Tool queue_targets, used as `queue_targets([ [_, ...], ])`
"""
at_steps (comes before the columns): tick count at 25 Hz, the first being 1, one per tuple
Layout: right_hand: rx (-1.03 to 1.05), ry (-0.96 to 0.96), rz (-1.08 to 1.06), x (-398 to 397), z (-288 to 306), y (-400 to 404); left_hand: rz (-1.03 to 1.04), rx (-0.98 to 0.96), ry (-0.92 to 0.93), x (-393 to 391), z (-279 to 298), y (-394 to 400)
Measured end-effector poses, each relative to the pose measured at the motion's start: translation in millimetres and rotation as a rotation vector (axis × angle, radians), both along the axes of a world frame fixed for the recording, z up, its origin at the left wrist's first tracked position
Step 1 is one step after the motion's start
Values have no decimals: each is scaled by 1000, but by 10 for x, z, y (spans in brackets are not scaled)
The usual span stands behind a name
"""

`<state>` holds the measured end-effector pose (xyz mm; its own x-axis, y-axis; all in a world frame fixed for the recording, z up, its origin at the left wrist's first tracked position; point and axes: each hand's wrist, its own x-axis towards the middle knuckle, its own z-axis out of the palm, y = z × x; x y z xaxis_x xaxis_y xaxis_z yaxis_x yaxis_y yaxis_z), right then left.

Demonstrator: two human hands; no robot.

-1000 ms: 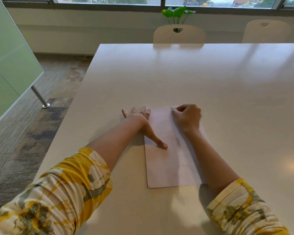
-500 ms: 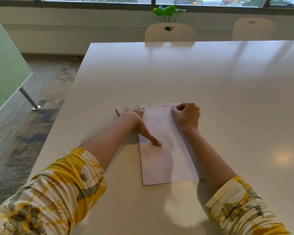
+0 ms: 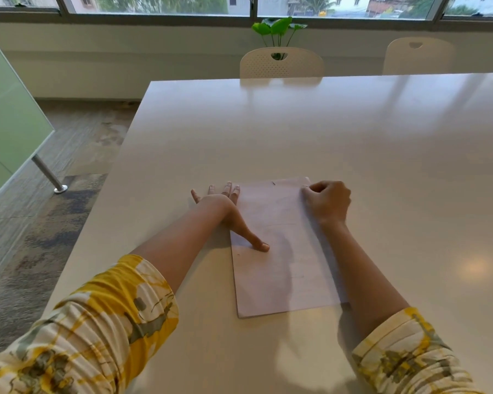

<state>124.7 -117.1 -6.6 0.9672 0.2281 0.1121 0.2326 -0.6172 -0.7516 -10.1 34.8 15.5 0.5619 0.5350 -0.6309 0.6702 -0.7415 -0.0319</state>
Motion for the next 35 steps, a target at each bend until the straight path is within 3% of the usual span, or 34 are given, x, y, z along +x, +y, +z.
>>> queue_targets([
  [3,-66,-44,44,-67,55,65,0,-4,-5,-4,-4,1],
  [8,63,-27,468,-861,-110,368,-21,46,14,38,-42,16],
  [12,13,13,100,-211,-9,14,-1,11,6,13,-7,10],
  [14,-38,-18,16,-53,32,-71,-4,2,1,15,-10,13],
  [16,-33,-53,108,-280,24,103,-4,7,-3,19,-11,19],
  [19,55,-29,416,-782,-110,339,-23,26,12,31,-33,15],
  [22,75,-15,239,-475,-72,163,-10,19,11,26,-24,19],
  [25,-40,-17,39,-99,24,-27,-1,8,0,13,-2,11],
  [30,31,-38,457,-830,-92,390,-21,40,1,27,-36,0],
  [35,19,19,43,-61,7,-12,-7,15,22,20,13,3],
])
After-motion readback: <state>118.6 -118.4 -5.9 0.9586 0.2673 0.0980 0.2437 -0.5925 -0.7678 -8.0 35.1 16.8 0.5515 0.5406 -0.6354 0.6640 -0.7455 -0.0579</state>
